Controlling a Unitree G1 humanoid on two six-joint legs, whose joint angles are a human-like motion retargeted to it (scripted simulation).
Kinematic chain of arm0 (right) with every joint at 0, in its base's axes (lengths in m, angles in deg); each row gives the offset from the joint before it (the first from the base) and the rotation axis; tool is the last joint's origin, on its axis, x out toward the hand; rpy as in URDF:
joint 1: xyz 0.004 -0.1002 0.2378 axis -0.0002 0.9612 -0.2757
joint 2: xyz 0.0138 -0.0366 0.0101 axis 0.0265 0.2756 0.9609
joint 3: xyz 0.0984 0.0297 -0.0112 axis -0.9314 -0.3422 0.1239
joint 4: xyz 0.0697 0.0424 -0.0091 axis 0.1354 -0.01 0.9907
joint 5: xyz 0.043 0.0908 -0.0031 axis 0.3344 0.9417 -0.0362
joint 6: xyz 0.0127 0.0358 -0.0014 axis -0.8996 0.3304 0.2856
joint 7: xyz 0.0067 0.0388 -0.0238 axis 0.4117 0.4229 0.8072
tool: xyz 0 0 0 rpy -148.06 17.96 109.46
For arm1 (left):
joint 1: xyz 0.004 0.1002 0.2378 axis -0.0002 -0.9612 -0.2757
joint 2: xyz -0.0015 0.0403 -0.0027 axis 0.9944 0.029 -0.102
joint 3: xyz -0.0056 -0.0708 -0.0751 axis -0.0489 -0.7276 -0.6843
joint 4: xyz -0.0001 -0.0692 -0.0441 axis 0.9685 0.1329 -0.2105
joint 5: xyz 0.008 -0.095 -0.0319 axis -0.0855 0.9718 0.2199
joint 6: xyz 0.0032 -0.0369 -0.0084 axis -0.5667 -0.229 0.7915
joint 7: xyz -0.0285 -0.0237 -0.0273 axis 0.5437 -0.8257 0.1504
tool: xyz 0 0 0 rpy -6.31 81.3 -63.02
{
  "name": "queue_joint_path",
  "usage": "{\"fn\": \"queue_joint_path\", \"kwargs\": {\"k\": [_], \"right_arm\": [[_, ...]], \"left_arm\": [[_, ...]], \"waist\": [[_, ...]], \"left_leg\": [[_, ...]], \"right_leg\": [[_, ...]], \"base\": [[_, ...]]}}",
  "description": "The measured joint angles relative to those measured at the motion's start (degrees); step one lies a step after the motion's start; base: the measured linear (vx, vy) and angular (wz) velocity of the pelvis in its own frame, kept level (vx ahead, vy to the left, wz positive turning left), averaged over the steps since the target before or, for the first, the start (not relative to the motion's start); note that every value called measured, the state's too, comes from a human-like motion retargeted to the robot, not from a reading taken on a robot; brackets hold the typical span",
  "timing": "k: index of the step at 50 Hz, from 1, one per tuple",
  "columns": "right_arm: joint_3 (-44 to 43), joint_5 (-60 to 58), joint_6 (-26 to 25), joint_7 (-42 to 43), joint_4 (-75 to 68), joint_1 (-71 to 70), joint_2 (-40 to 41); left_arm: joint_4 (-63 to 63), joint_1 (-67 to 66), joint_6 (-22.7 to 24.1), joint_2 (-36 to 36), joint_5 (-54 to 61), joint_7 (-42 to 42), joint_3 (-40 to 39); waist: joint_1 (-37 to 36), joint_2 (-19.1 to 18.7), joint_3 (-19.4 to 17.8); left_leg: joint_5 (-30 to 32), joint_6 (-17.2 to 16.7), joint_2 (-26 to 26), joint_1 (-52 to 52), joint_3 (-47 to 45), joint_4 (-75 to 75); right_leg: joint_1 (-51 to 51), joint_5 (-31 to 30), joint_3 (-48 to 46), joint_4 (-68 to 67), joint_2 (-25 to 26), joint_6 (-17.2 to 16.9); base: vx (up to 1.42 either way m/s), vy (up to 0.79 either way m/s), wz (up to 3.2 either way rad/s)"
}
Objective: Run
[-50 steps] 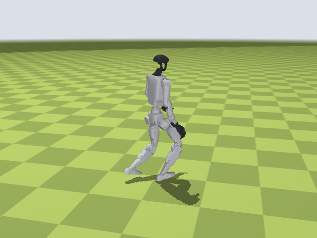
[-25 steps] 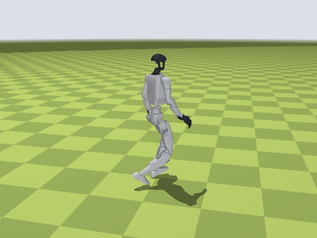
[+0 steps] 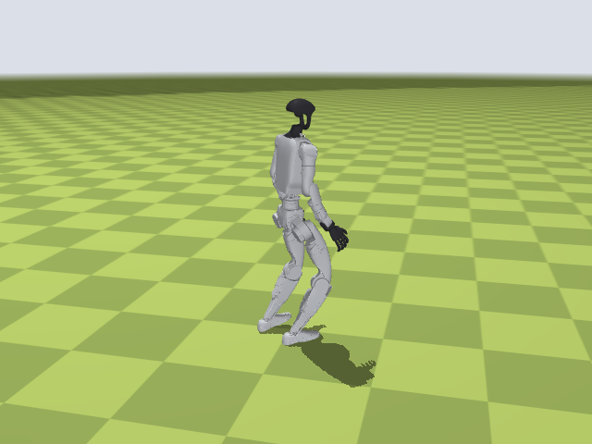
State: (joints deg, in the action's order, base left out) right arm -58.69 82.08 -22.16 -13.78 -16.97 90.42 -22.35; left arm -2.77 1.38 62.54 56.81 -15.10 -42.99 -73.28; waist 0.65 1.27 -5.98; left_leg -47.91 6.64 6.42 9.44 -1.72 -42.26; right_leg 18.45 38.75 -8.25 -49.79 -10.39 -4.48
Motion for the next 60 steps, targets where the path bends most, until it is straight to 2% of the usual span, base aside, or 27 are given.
{"fn": "queue_joint_path", "kwargs": {"k": [5,9,12,17,22,30,37,41,44,47,50,55,60], "right_arm": [[2.76,0.14,1.5,0.79,9.87,-4.91,-2.61],[3.9,0.85,1.76,1.23,13.87,-7.42,-4.46],[3.92,1.62,1.41,1.16,13.67,-7.98,-4.87],[2.4,3.59,0.22,-0.17,8.3,-6.16,-3.95],[0.12,6.82,-1.32,-2.64,1.35,-2.3,-1.9],[-3.08,9.57,-3.38,-7.28,-5.61,4.05,0.35],[-4.52,9.92,-4.24,-10.45,-7.54,5.9,1.21],[-3.57,8.64,-4.12,-10.48,-6.51,4.68,-0.19],[-2.62,7.98,-4.0,-10.04,-4.44,2.58,-2.33],[-2.16,7.58,-3.63,-9.15,-1.39,1.0,-4.67],[-2.05,7.3,-3.13,-8.03,2.09,-0.12,-6.68],[-2.27,6.3,-2.36,-6.51,8.06,-0.76,-8.67],[-1.5,4.27,-1.61,-6.5,14.98,0.36,-9.32]], "left_arm": [[4.7,-4.54,-1.29,-0.14,-1.1,-1.41,-1.83],[3.64,-6.08,-1.56,0.1,-0.57,-1.73,-1.44],[1.95,-5.84,-1.32,0.08,-0.12,-1.47,-0.53],[-2.74,-3.07,-0.59,0.27,0.65,-0.98,1.36],[-8.87,-0.31,-0.22,0.96,2.04,-1.69,2.91],[-13.37,1.32,-0.8,1.71,3.3,-4.52,3.27],[-6.67,1.09,-2.34,-0.29,3.32,-6.46,1.39],[-0.35,0.8,-3.01,-1.07,3.66,-6.53,-0.09],[4.16,1.51,-3.45,-1.43,3.62,-6.89,-1.04],[6.81,1.45,-3.88,-1.64,3.17,-7.47,-1.28],[7.87,1.16,-4.09,-1.76,2.69,-8.07,-1.05],[6.88,0.21,-3.92,-2.06,1.76,-8.99,0.4],[2.1,0.05,-3.18,-0.85,0.39,-9.45,2.5]], "waist": [[-2.62,-4.26,-0.14],[-3.89,-5.63,0.17],[-4.11,-6.02,0.48],[-3.12,-6.16,0.55],[-1.17,-6.02,0.54],[0.64,-7.49,0.62],[0.07,-7.85,-0.25],[-1.63,-9.05,-1.13],[-2.86,-10.75,-1.58],[-3.49,-10.42,-1.24],[-3.75,-9.47,-0.49],[-2.84,-6.62,1.12],[-1.76,-4.36,2.04]], "left_leg": [[-2.09,-1.15,-8.26,7.95,0.81,-17.67],[-2.09,-0.45,-10.53,13.04,1.65,-23.67],[-2.09,-0.26,-9.32,13.93,2.67,-21.36],[-1.63,-0.35,-5.55,9.28,4.26,-9.56],[0.32,-0.05,-3.15,5.5,4.61,0.75],[2.83,-1.9,-2.95,5.2,5.77,4.58],[0.96,-3.08,-4.55,6.64,7.8,-2.68],[0.23,-5.26,-7.83,9.62,9.54,-12.62],[0.01,-6.39,-12.8,12.74,9.06,-20.16],[-0.89,-5.44,-15.09,15.29,7.67,-23.8],[-1.93,-4.18,-14.93,16.57,6.99,-23.31],[-2.09,-2.09,-11.59,16.36,5.35,-16.67],[-2.09,-0.8,-8.65,16.75,4.06,-14.69]], "right_leg": [[-2.69,-2.65,-0.7,7.32,8.38,1.28],[-3.17,-5.26,-0.56,12.04,11.49,1.35],[-3.26,-7.07,-0.12,14.71,12.39,0.95],[-3.67,-8.24,0.65,16.05,11.87,0.34],[-1.83,-7.72,0.02,13.33,9.27,0.05],[1.95,-5.41,0.06,7.44,6.48,1.49],[-1.26,-4.8,1.77,8.76,8.88,2.31],[-3.15,-4.25,1.01,10.12,12.5,3.13],[-4.96,-5.72,0.01,13.82,16.04,3.56],[-5.55,-6.44,-0.65,15.76,16.64,3.29],[-5.32,-6.74,-0.99,16.5,16.21,2.86],[-2.6,-5.85,-1.04,14.14,13.16,1.79],[2.27,-4.42,-0.66,6.04,9.49,1.02]], "base": [[0.01,-0.14,-0.37],[0.01,-0.09,-0.21],[0.0,0.0,0.0],[0.0,0.01,0.02],[-0.01,0.05,0.21],[0.0,-0.03,0.1],[0.0,-0.12,0.11],[0.0,-0.13,-0.12],[0.0,-0.09,-0.13],[0.0,-0.02,-0.01],[0.0,0.0,0.0],[0.0,0.06,0.13],[0.02,0.1,0.15]]}}
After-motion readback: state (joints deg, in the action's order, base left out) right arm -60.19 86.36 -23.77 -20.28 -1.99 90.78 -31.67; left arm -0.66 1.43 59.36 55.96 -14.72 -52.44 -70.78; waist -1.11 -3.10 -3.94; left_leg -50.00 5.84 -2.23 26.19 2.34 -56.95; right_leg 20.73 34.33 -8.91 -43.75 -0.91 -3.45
